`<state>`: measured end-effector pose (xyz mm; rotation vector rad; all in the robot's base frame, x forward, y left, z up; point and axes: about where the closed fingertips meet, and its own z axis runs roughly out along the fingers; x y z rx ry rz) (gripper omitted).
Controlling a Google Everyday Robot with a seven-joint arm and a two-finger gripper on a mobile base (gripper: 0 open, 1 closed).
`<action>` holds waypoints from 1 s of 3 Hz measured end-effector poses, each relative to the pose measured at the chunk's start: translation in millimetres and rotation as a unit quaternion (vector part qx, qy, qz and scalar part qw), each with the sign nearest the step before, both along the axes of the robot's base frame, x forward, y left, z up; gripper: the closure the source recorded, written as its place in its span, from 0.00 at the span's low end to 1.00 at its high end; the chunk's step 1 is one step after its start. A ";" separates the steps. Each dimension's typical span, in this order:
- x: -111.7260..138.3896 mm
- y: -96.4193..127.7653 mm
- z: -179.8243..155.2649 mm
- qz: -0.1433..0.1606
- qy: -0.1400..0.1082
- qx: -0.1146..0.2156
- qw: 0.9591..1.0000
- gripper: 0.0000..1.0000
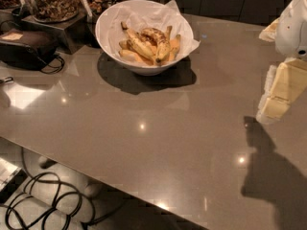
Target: Pick banana from white bowl
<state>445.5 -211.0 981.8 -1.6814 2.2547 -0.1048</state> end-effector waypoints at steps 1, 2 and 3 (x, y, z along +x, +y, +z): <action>17.7 10.6 2.2 -0.013 0.011 -0.008 1.000 0.00; 33.4 30.5 -1.6 0.014 0.035 0.007 0.999 0.00; 34.7 31.5 -1.5 0.015 0.035 0.009 0.999 0.00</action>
Offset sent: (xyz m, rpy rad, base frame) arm 0.0428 0.0566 -0.0091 0.0630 0.1816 0.1350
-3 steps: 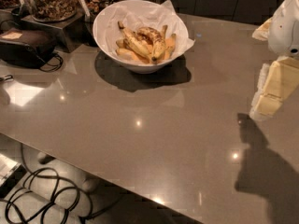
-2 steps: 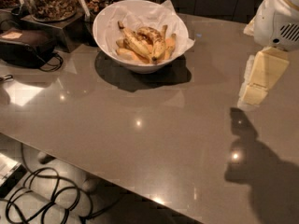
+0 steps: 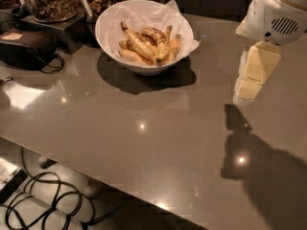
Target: Pick banana from white bowl
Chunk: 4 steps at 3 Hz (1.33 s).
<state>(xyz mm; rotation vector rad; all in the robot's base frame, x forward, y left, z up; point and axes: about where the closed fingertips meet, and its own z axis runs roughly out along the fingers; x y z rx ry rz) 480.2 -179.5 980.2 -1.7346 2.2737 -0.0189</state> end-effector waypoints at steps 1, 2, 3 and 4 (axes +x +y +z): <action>21.2 10.4 3.9 -0.035 -0.005 0.022 0.999 0.00; 62.5 25.1 12.4 -0.092 -0.009 0.036 0.995 0.00; 88.4 40.9 20.0 -0.098 -0.014 0.062 0.993 0.00; 94.1 41.4 17.6 -0.108 -0.014 0.069 0.992 0.00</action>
Offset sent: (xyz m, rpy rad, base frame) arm 0.1017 0.0381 0.0199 0.0701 0.0138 -0.3113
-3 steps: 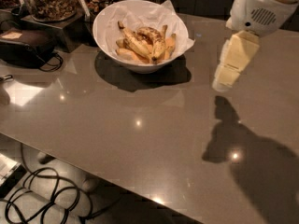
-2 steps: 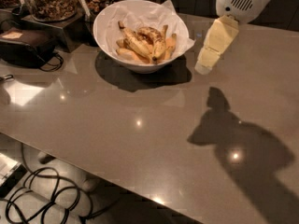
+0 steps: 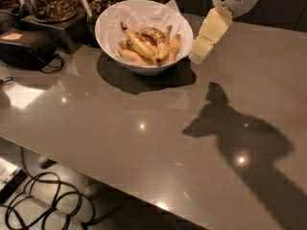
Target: Pick banana from white bowl
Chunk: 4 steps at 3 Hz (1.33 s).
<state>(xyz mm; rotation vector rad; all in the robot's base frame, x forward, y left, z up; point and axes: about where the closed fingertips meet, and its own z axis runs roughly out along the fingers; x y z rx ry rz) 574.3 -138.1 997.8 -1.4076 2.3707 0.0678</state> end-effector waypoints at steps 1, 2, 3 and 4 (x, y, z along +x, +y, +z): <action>18.8 21.2 -5.3 -0.002 0.021 0.024 1.000 0.00; 42.6 44.0 -5.2 0.000 0.032 0.038 0.999 0.17; 61.9 60.7 -7.8 -0.001 0.039 0.045 0.998 0.28; 77.4 73.7 -10.1 -0.002 0.041 0.049 0.998 0.27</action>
Offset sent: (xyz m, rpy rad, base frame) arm 0.0569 0.0609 -0.0002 0.0790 0.1583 0.0132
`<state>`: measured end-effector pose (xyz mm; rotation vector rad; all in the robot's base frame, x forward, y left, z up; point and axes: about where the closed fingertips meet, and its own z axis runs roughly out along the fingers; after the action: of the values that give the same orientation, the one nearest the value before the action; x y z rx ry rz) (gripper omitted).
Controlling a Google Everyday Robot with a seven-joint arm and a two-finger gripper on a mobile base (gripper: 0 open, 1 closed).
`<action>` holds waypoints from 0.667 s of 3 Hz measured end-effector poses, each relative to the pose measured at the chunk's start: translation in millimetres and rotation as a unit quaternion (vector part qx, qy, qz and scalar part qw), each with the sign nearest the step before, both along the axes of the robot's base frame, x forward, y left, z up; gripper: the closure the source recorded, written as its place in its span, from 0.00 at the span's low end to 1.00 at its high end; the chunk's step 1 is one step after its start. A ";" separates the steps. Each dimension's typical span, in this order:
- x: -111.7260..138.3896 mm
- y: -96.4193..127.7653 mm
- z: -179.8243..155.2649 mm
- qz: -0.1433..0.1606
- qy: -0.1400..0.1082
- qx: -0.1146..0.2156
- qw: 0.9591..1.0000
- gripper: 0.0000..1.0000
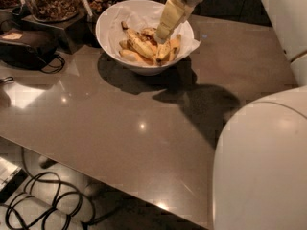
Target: Pick banana from white bowl
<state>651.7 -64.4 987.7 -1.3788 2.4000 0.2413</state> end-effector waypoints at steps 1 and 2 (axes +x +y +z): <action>14.5 10.9 0.5 -0.005 -0.005 -0.001 1.000 0.29; 28.0 19.4 -1.7 -0.013 -0.008 -0.005 1.000 0.36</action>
Offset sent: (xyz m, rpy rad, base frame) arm 0.0099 0.0029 0.0003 -0.1060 0.1355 -0.0144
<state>679.7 -45.0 986.0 -1.3483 2.4082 0.2120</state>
